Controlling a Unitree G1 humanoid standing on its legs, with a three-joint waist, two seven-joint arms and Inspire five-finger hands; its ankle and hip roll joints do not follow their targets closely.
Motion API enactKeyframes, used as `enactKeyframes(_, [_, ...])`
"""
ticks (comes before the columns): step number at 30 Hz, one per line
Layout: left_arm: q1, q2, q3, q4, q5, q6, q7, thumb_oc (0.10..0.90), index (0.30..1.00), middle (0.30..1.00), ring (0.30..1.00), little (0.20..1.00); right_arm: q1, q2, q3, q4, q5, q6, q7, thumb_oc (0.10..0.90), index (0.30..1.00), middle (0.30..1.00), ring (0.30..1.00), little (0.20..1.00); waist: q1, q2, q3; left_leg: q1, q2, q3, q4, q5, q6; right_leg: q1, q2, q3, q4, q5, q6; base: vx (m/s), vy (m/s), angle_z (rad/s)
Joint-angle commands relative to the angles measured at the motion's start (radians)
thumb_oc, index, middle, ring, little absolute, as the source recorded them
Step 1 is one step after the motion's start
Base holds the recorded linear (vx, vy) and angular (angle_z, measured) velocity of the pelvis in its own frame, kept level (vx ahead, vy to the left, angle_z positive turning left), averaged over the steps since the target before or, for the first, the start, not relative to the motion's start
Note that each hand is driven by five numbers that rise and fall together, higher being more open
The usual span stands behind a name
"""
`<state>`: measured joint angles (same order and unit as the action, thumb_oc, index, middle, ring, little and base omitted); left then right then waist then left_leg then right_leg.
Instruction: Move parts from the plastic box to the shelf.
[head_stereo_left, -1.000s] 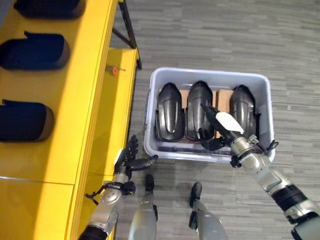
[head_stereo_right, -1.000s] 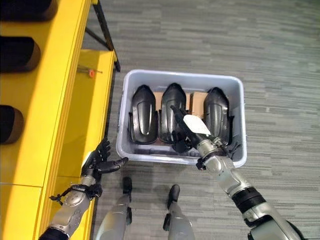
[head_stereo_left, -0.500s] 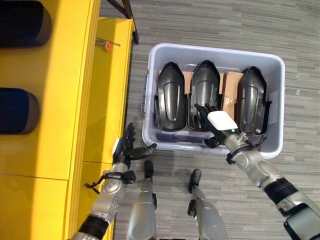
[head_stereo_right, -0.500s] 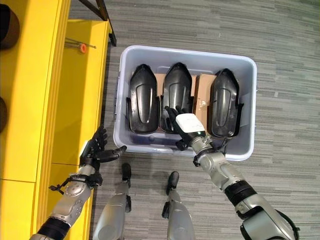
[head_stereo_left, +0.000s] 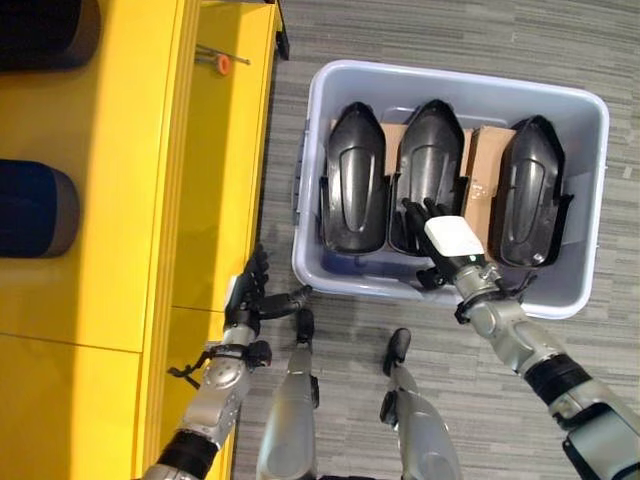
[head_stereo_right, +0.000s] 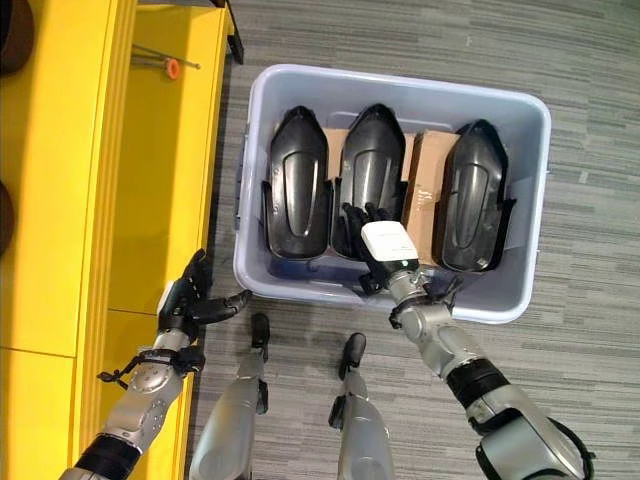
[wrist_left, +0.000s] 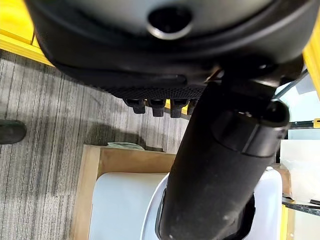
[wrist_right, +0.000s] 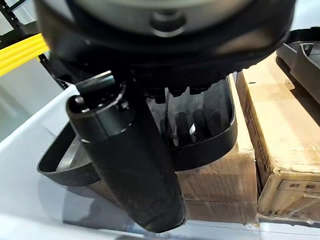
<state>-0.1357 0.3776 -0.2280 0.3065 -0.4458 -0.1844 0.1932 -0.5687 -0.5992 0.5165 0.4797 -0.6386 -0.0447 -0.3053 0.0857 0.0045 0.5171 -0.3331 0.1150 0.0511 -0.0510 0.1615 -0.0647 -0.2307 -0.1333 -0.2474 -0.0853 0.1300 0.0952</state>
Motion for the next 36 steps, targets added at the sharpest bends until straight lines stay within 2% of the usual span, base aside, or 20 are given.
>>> enactKeyframes(1, [0.004,0.017,0.035,-0.086,0.027,-0.097,0.028,0.9,1.0,1.0,1.0,1.0,-0.123,-0.013,-0.01,0.001,-0.025,0.004,-0.079,0.9,1.0,1.0,1.0,1.0,-0.01,-0.018,-0.02,-0.025,-0.01,0.029,0.133,-0.089,0.0,0.007,-0.072,-0.02,0.106,-0.046,0.051,0.0,0.0,0.0])
enactKeyframes(12, [0.007,0.021,0.038,-0.096,0.007,-0.102,0.046,0.9,1.0,1.0,1.0,1.0,-0.252,0.017,0.043,0.161,-0.016,0.059,-0.108,0.9,1.0,1.0,1.0,1.0,-0.001,-0.002,0.003,-0.105,-0.022,0.037,0.174,-0.101,0.003,-0.062,-0.08,-0.015,0.128,-0.042,0.049,0.0,0.0,0.0])
enactKeyframes(16, [-0.002,0.025,0.019,-0.099,-0.002,-0.106,0.051,0.9,1.0,1.0,1.0,1.0,-0.31,0.052,0.081,0.309,0.002,0.081,-0.125,0.9,1.0,1.0,1.0,1.0,0.01,0.016,0.003,-0.134,-0.027,0.042,0.177,-0.1,0.005,-0.092,-0.082,-0.016,0.135,-0.042,0.047,0.0,0.003,-0.01])
enactKeyframes(17, [-0.005,0.026,0.011,-0.099,-0.008,-0.108,0.05,0.9,1.0,1.0,1.0,1.0,-0.335,0.071,0.106,0.379,0.005,0.085,-0.118,0.645,0.643,0.643,0.643,0.643,0.015,0.023,0.003,-0.145,-0.029,0.042,0.181,-0.101,0.005,-0.102,-0.082,-0.017,0.138,-0.042,0.047,-0.01,0.009,-0.05])
enactKeyframes(18, [-0.007,0.027,0.007,-0.102,-0.009,-0.106,0.048,0.9,1.0,1.0,1.0,1.0,-0.351,0.076,0.115,0.404,0.009,0.088,-0.117,0.449,0.369,0.369,0.369,0.369,0.017,0.026,0.003,-0.15,-0.029,0.041,0.181,-0.099,0.005,-0.107,-0.083,-0.019,0.14,-0.042,0.047,-0.01,0.004,-0.05])
enactKeyframes(19, [-0.006,0.027,0.008,-0.102,-0.009,-0.106,0.048,0.9,1.0,1.0,1.0,1.0,-0.351,0.076,0.116,0.405,0.009,0.087,-0.117,0.449,0.369,0.369,0.369,0.369,0.017,0.026,0.003,-0.149,-0.029,0.041,0.182,-0.1,0.005,-0.106,-0.083,-0.019,0.14,-0.043,0.047,0.01,-0.007,-0.05])
enactKeyframes(20, [-0.005,0.025,0.002,-0.099,-0.009,-0.107,0.052,0.9,1.0,1.0,1.0,1.0,-0.357,0.091,0.128,0.451,0.023,0.09,-0.108,0.4,0.3,0.3,0.3,0.3,0.023,0.032,0.003,-0.151,-0.03,0.04,0.183,-0.106,0.005,-0.108,-0.084,-0.019,0.144,-0.048,0.048,0.01,-0.003,-0.04])
enactKeyframes(25, [-0.012,0.027,-0.004,-0.089,-0.008,-0.106,0.055,0.9,1.0,1.0,1.0,1.0,-0.375,0.123,0.177,0.565,0.038,0.094,-0.093,0.4,0.3,0.3,0.3,0.3,0.029,0.053,0.003,-0.168,-0.039,0.036,0.184,-0.104,0.009,-0.133,-0.084,-0.022,0.155,-0.052,0.045,0.0,0.002,-0.01])
enactKeyframes(30, [-0.016,0.018,0.02,-0.081,0.009,-0.105,0.088,0.9,1.0,1.0,1.0,1.0,-0.322,0.141,0.145,0.489,0.065,0.09,-0.108,0.4,0.3,0.3,0.3,0.3,0.02,0.047,0.003,-0.156,-0.038,0.037,0.182,-0.107,0.009,-0.123,-0.082,-0.021,0.153,-0.055,0.043,0.0,0.0,0.0])
enactKeyframes(36, [-0.02,0.012,0.039,-0.079,0.027,-0.108,0.114,0.9,1.0,1.0,1.0,1.0,-0.222,0.145,0.055,0.346,0.092,0.081,-0.169,0.4,0.3,0.3,0.3,0.3,0.0,0.037,0.003,-0.109,-0.032,0.036,0.162,-0.102,0.006,-0.085,-0.084,-0.024,0.138,-0.048,0.046,0.0,0.0,0.0])
